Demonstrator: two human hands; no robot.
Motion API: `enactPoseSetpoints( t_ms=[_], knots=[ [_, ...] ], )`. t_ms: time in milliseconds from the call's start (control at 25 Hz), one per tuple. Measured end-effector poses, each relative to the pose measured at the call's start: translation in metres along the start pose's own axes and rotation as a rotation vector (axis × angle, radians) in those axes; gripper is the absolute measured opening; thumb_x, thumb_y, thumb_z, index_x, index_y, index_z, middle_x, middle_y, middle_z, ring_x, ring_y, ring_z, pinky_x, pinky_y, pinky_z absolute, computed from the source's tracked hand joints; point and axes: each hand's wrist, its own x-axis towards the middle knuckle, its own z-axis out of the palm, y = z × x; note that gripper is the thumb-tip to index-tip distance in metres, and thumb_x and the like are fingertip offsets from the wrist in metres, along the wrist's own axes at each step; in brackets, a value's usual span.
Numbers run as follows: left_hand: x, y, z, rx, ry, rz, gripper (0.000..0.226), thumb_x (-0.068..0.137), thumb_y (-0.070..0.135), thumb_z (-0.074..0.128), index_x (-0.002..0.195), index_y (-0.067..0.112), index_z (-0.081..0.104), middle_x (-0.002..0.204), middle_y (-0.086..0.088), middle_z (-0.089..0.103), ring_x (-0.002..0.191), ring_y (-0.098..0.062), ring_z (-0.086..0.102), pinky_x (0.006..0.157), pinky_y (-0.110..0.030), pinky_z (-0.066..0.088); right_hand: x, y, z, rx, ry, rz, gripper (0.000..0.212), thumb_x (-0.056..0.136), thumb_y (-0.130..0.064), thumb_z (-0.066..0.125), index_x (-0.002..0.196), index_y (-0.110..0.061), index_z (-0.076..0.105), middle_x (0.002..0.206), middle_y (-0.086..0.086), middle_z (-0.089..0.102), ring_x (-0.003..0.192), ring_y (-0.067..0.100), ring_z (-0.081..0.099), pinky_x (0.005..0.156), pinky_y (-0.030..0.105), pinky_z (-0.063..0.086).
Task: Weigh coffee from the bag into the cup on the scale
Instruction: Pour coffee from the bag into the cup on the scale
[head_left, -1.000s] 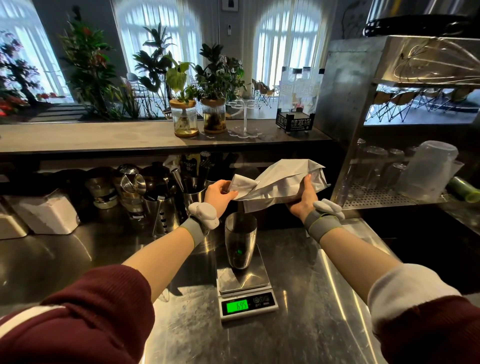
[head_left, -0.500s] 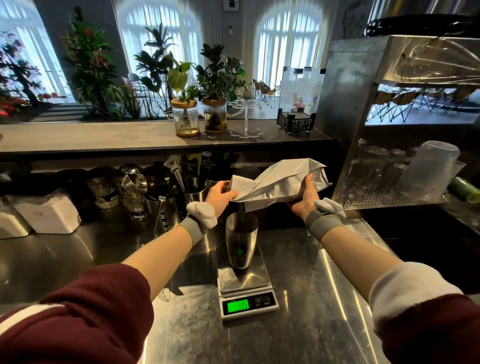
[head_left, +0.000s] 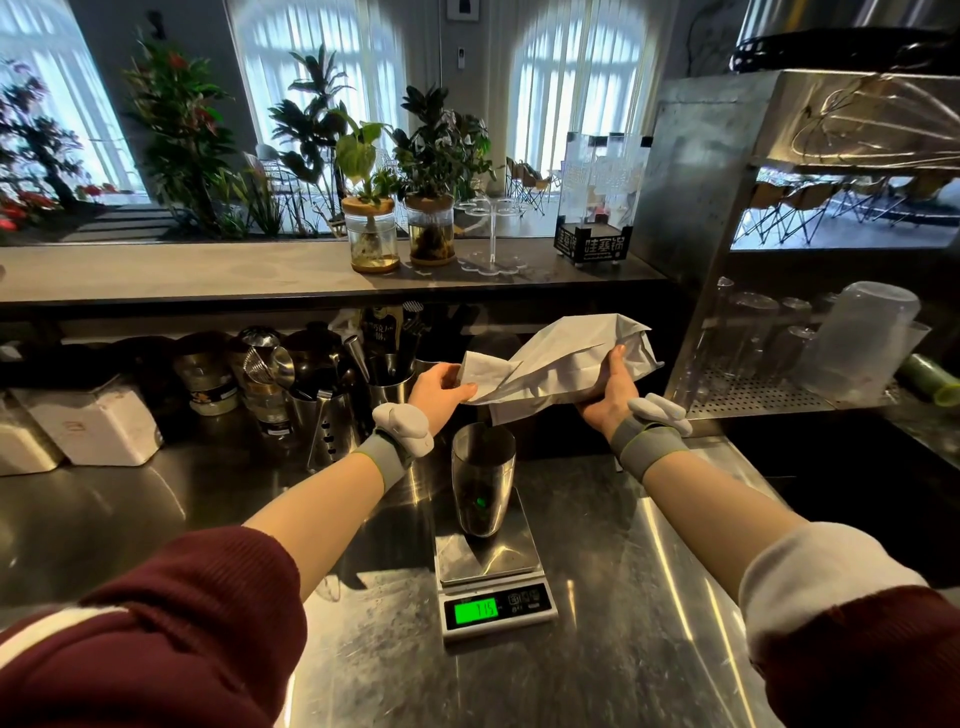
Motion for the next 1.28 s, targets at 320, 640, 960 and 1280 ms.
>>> enactPoseSetpoints(
  t_ms=[320, 640, 960, 1280],
  knots=[
    [-0.0011, 0.0032, 0.0035, 0.073, 0.097, 0.088, 0.027, 0.082, 0.007, 0.064, 0.107, -0.003, 0.062, 0.106, -0.021, 0.067, 0.090, -0.019, 0.057, 0.081, -0.028, 0.044, -0.0013, 0.0035, -0.0010, 0.012, -0.004, 0.020, 0.055, 0.088, -0.046, 0.057, 0.132, -0.013, 0.055, 0.133, 0.012, 0.059, 0.122, 0.032, 0.056, 0.090, 0.049, 0.046],
    [-0.0003, 0.0032, 0.0022, -0.030, 0.044, 0.032, 0.038, 0.084, 0.010, 0.062, 0.120, 0.001, 0.055, 0.118, -0.018, 0.062, 0.110, -0.030, 0.058, 0.096, -0.040, 0.048, -0.0029, -0.0003, -0.0021, 0.027, 0.015, 0.017, 0.054, 0.090, -0.045, 0.055, 0.133, -0.013, 0.053, 0.133, 0.012, 0.059, 0.123, 0.031, 0.055, 0.095, 0.048, 0.045],
    [-0.0015, 0.0027, 0.0028, 0.048, 0.090, 0.108, 0.026, 0.082, 0.007, 0.064, 0.106, -0.003, 0.062, 0.106, -0.022, 0.067, 0.092, -0.024, 0.060, 0.081, -0.028, 0.045, 0.0025, 0.0025, -0.0032, -0.001, -0.006, 0.004, 0.057, 0.087, -0.050, 0.057, 0.134, -0.016, 0.054, 0.133, 0.010, 0.060, 0.119, 0.030, 0.058, 0.091, 0.048, 0.049],
    [0.0005, 0.0015, 0.0033, -0.039, 0.005, 0.002, 0.037, 0.084, 0.010, 0.061, 0.120, 0.002, 0.055, 0.121, -0.019, 0.061, 0.113, -0.031, 0.057, 0.097, -0.041, 0.046, 0.0049, -0.0020, -0.0041, -0.009, 0.015, -0.016, 0.057, 0.088, -0.048, 0.058, 0.134, -0.015, 0.053, 0.132, 0.010, 0.060, 0.120, 0.031, 0.057, 0.090, 0.048, 0.048]
  ],
)
